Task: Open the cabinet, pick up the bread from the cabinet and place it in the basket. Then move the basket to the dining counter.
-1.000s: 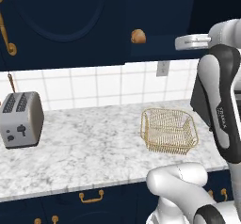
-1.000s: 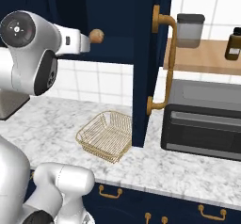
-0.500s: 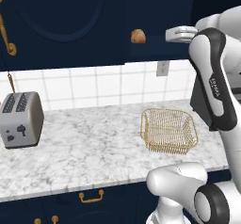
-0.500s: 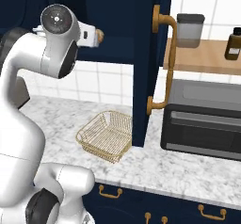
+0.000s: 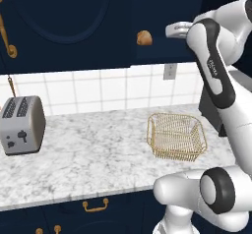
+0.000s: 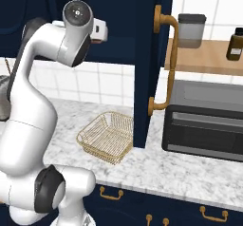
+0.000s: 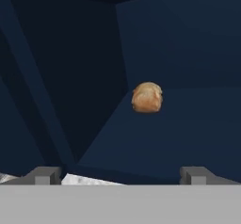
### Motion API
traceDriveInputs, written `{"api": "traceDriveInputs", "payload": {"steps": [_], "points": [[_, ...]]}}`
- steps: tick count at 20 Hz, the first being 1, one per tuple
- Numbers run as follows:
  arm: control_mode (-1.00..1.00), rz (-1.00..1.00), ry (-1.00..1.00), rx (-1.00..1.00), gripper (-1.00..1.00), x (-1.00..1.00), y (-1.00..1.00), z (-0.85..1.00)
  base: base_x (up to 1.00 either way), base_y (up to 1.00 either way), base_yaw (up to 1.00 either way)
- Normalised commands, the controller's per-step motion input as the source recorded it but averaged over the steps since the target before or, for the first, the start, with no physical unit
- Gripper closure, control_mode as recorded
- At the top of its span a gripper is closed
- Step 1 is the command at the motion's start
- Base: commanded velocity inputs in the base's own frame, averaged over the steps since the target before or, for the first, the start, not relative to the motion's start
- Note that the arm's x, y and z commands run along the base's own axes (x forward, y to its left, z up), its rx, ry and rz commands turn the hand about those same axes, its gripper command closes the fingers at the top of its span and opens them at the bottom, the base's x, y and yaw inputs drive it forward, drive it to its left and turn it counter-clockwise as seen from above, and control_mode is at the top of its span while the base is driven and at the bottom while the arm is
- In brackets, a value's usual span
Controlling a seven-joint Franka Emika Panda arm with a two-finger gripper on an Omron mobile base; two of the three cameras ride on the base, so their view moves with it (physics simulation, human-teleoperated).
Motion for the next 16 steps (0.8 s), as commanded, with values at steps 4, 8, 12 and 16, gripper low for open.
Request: {"api": "traceDriveInputs", "payload": {"steps": [4,8,12,16], "points": [[-1.00,0.02,0.01,0.00,-1.00,0.53,0.00,-0.15,0.00,0.00,0.00],[-1.00,0.01,0.04,0.02,-1.00,0.51,0.05,-0.21,0.00,0.00,0.00],[-1.00,0.04,0.04,0.05,-1.00,0.49,0.03,-0.07,0.00,0.00,0.00],[-1.00,0.05,0.10,0.09,-1.00,0.52,0.00,-0.01,0.00,0.00,0.00]]}}
